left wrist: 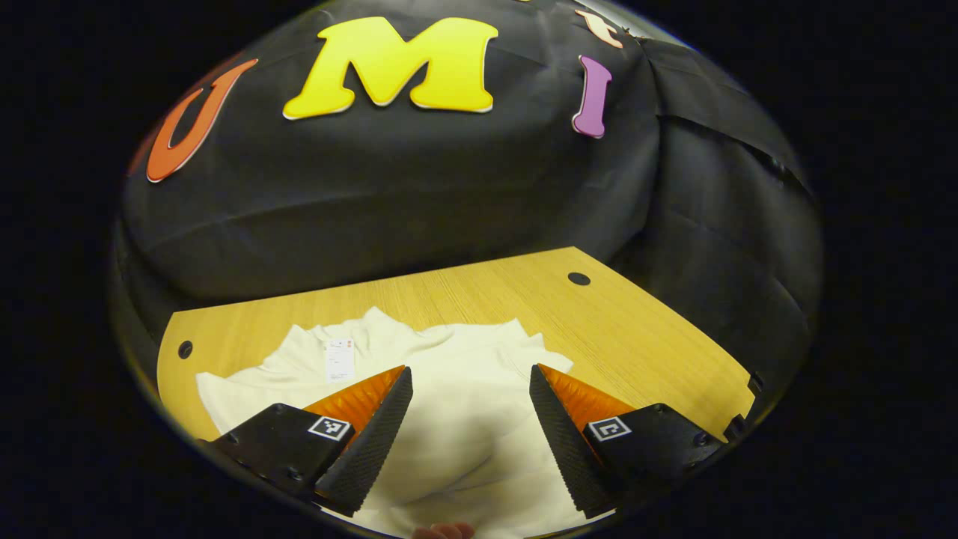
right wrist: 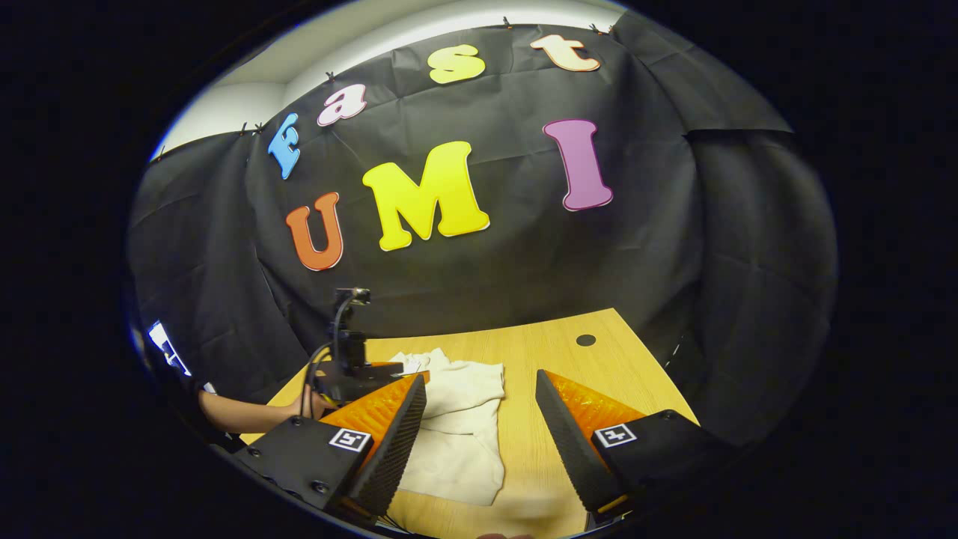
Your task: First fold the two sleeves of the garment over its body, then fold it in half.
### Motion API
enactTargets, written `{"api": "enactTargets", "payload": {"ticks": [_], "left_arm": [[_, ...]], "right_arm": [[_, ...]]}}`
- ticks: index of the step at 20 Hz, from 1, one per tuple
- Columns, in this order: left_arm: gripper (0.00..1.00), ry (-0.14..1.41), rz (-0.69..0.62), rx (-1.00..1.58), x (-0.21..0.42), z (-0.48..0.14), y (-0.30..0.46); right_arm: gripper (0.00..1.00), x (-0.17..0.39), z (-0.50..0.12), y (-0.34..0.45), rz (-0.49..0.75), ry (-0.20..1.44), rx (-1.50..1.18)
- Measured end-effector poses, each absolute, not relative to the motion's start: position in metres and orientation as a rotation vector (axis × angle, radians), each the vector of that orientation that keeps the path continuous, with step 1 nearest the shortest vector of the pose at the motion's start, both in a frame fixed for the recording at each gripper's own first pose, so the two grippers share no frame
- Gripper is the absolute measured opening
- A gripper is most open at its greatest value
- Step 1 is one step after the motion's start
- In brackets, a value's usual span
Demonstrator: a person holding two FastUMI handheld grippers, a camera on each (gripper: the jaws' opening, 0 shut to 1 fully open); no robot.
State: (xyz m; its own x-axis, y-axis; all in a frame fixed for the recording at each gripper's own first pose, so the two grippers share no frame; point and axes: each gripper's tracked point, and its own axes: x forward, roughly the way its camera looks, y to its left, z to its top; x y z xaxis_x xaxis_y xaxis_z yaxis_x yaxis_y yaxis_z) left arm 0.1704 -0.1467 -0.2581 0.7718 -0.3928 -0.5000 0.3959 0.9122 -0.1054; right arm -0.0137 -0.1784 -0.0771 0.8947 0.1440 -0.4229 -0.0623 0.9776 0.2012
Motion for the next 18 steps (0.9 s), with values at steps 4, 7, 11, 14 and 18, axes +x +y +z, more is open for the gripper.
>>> {"api": "enactTargets", "payload": {"ticks": [4, 7, 11, 14, 18], "left_arm": [[0.99, 0.446, -0.317, 0.02, 0.143, -0.21, -0.108], [0.98, 0.379, -0.219, 0.038, 0.114, -0.174, -0.076], [0.98, 0.305, -0.098, 0.049, 0.084, -0.135, -0.028], [0.98, 0.324, -0.073, 0.032, 0.066, -0.129, -0.002], [0.99, 0.414, -0.062, 0.019, 0.037, -0.151, 0.028]], "right_arm": [[0.93, 0.001, -0.085, -0.156, 0.113, 0.449, 0.172], [0.93, 0.008, -0.089, -0.132, 0.147, 0.453, 0.173], [0.94, 0.021, -0.091, -0.106, 0.175, 0.447, 0.169], [0.94, 0.024, -0.105, -0.092, 0.19, 0.475, 0.126], [0.94, 0.022, -0.121, -0.09, 0.206, 0.527, 0.083]]}}
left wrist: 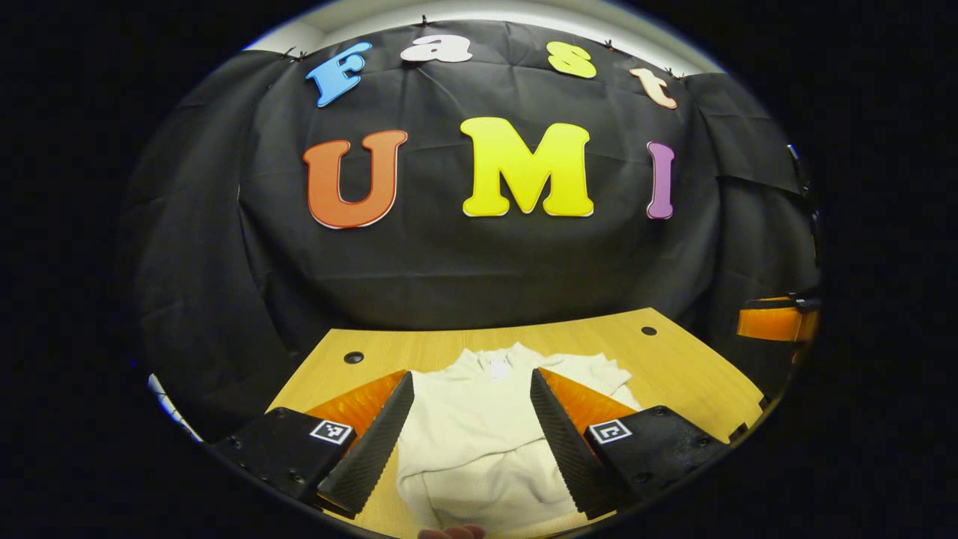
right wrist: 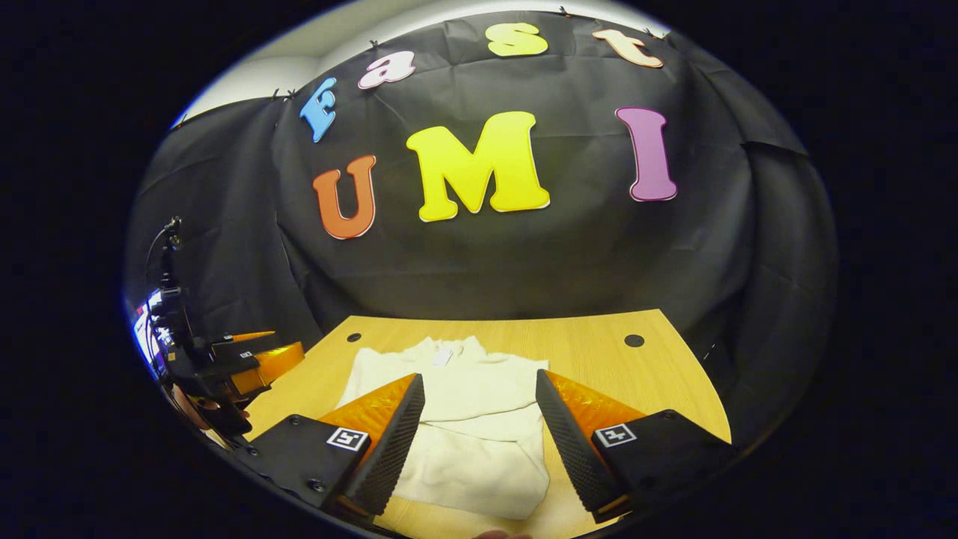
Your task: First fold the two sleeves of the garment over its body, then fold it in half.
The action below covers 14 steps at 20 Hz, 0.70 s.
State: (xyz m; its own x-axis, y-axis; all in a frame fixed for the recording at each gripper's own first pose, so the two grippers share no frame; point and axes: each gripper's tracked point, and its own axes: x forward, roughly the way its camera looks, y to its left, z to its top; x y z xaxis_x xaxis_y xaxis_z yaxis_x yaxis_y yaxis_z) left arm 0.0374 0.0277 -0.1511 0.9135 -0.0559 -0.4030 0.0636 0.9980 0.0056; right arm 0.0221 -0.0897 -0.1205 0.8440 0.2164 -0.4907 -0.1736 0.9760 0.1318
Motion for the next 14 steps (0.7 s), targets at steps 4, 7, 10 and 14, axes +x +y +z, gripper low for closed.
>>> {"api": "enactTargets", "payload": {"ticks": [4, 7, 10, 14], "left_arm": [[0.99, 0.514, -0.066, 0.003, 0.005, -0.178, 0.042], [0.98, 0.625, -0.075, -0.05, -0.027, -0.213, 0.045], [0.99, 0.779, -0.063, -0.141, -0.058, -0.255, 0.051], [0.99, 0.971, -0.026, -0.221, -0.099, -0.308, 0.058]], "right_arm": [[0.94, 0.013, -0.139, -0.103, 0.185, 0.594, 0.037], [0.95, -0.004, -0.171, -0.122, 0.146, 0.706, 0.012], [0.94, -0.029, -0.211, -0.14, 0.111, 0.844, 0.047], [0.95, -0.066, -0.263, -0.159, 0.062, 1.015, 0.032]]}}
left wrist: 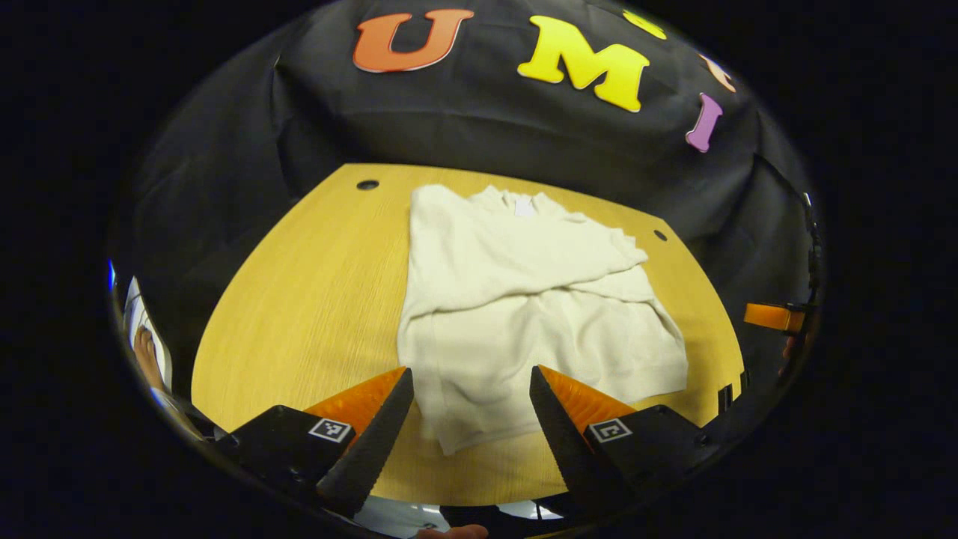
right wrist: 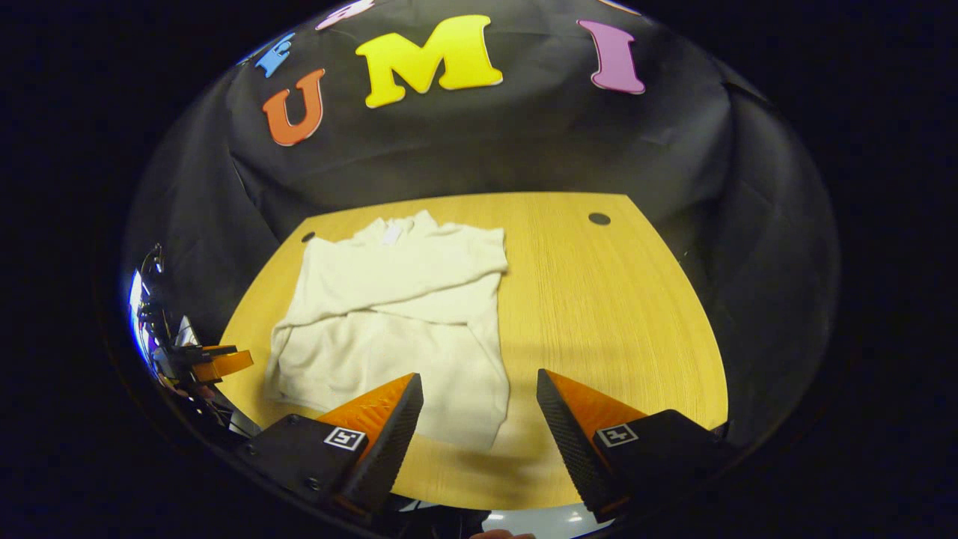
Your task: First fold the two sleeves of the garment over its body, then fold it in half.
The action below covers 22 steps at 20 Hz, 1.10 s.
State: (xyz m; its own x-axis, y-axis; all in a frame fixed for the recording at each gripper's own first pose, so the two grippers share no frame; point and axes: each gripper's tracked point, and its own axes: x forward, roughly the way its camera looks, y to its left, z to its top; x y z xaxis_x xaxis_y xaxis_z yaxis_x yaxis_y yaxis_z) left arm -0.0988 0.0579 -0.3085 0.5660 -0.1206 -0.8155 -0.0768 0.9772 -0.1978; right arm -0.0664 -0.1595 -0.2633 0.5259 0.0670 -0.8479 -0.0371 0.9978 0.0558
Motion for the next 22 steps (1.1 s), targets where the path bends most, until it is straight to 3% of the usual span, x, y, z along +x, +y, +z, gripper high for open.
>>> {"api": "enactTargets", "payload": {"ticks": [5, 13, 14, 18, 19, 20, 21, 22], "left_arm": [[0.99, 1.152, 0.019, -0.384, -0.126, -0.342, 0.063], [0.92, 1.155, 0.03, -0.441, -0.082, -0.319, 0.066], [0.9, 1.157, 0.032, -0.429, -0.072, -0.341, 0.054], [0.75, 1.199, 0.094, -0.341, -0.072, -0.361, 0.06], [0.62, 1.201, 0.11, -0.317, -0.068, -0.365, 0.059], [0.56, 1.202, 0.126, -0.305, -0.069, -0.368, 0.057], [0.39, 1.2, 0.135, -0.295, -0.065, -0.369, 0.054], [0.42, 1.197, 0.127, -0.274, -0.068, -0.366, 0.053]], "right_arm": [[0.96, -0.094, -0.309, -0.169, 0.045, 1.159, 0.027], [0.96, -0.087, -0.389, -0.156, 0.053, 1.244, 0.018], [0.96, -0.087, -0.395, -0.154, 0.05, 1.247, 0.016], [0.94, -0.082, -0.4, -0.152, 0.034, 1.242, -0.042], [0.94, -0.08, -0.402, -0.15, 0.037, 1.232, -0.04], [0.94, -0.08, -0.402, -0.147, 0.043, 1.229, -0.039], [0.89, -0.079, -0.403, -0.145, 0.047, 1.227, -0.035], [0.77, -0.079, -0.402, -0.145, 0.047, 1.222, -0.033]]}}
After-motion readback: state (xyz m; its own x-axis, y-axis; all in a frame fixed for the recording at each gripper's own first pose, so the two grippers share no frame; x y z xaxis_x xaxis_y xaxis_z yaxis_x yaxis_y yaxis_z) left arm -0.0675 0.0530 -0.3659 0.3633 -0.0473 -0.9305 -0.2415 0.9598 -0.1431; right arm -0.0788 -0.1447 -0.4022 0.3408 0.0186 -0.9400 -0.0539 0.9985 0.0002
